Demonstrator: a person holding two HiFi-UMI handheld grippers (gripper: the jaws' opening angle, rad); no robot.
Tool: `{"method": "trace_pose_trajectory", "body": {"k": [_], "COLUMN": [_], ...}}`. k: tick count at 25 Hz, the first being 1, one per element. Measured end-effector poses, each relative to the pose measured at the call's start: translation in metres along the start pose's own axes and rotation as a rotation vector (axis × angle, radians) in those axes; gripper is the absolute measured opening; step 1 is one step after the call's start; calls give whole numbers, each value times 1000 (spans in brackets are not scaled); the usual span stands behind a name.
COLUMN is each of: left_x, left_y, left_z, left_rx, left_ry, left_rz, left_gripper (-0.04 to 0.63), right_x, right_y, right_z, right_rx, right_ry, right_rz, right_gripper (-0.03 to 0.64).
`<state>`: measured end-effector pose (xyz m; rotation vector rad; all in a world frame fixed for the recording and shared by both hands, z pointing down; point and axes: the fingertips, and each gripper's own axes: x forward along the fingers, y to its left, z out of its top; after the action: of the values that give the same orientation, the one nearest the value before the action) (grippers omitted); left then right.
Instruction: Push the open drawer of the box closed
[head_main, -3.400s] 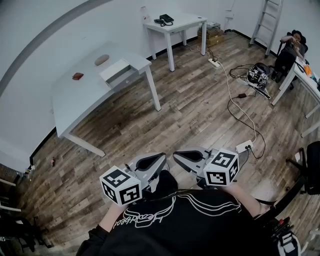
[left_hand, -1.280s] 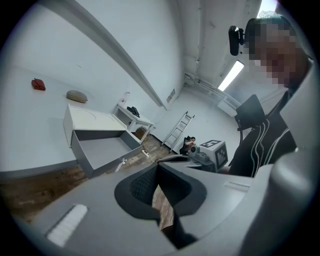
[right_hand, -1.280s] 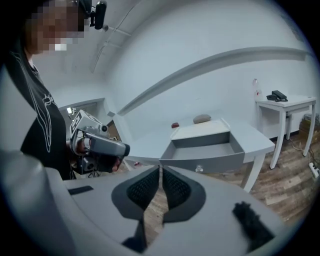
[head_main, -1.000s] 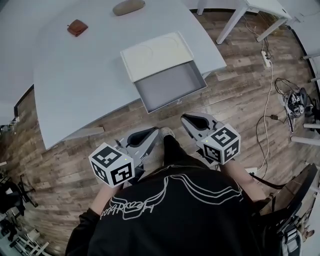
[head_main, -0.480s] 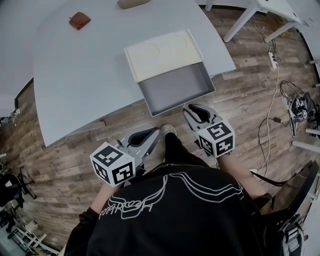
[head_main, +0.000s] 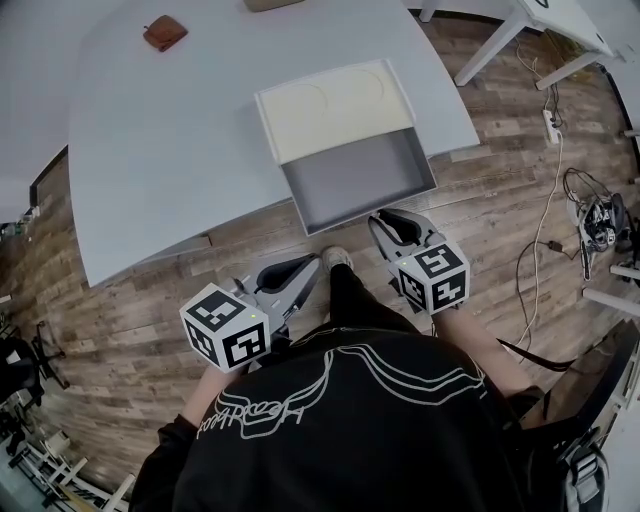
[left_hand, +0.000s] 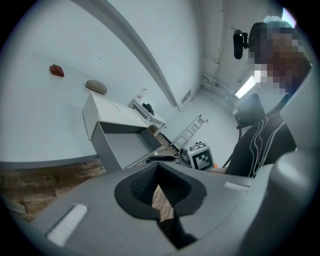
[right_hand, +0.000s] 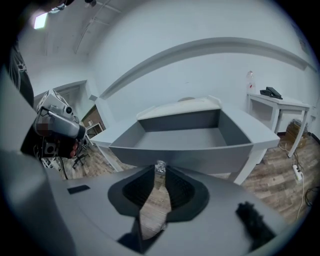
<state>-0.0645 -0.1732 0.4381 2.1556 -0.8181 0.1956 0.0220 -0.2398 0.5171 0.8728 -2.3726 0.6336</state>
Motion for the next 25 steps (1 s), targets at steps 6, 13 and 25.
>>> {"method": "trace_pose_trajectory", "body": {"k": [6, 13, 25], "left_x": [2, -1, -12], "left_y": [4, 10, 19], "left_z": [0, 4, 9], "left_rx": [-10, -20, -31], "left_ry": [-10, -29, -54], "left_rz": [2, 8, 34], "left_gripper": [7, 8, 8], "right_x": [4, 2, 15], "right_y": [2, 8, 12], "right_z": [-3, 1, 20], "right_rx": [-1, 36, 55], "right_ry": [13, 6, -14], "right_rz": [-4, 15, 42], "right_gripper": [74, 72, 71]}}
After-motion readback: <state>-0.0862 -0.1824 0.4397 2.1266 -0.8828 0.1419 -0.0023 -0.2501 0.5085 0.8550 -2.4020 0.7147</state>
